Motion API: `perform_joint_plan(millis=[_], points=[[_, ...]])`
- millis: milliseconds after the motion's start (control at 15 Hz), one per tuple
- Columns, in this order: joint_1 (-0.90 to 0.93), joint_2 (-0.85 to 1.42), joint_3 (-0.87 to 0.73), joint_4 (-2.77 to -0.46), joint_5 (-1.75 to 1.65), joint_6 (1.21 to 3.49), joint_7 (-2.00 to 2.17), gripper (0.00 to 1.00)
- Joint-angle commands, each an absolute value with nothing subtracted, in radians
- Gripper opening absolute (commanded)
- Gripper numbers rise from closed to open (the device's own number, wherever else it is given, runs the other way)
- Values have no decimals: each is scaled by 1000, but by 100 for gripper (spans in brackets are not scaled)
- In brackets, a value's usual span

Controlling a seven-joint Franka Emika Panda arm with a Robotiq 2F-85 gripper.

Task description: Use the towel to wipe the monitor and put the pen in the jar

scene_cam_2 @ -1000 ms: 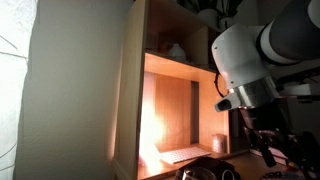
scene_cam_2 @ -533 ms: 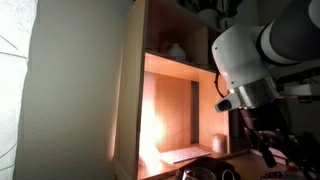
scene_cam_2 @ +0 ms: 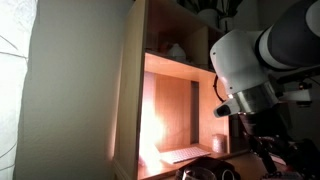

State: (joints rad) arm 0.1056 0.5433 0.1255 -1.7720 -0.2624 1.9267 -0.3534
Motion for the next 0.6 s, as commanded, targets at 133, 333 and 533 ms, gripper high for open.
perform_joint_plan(millis=[133,333,533], points=[[115,581,127,-1711,-280,1940,-390,100],[115,604,124,-1680,-293,1959,-412,100],[109,637,126,-1641,-287,1943,-453,100]])
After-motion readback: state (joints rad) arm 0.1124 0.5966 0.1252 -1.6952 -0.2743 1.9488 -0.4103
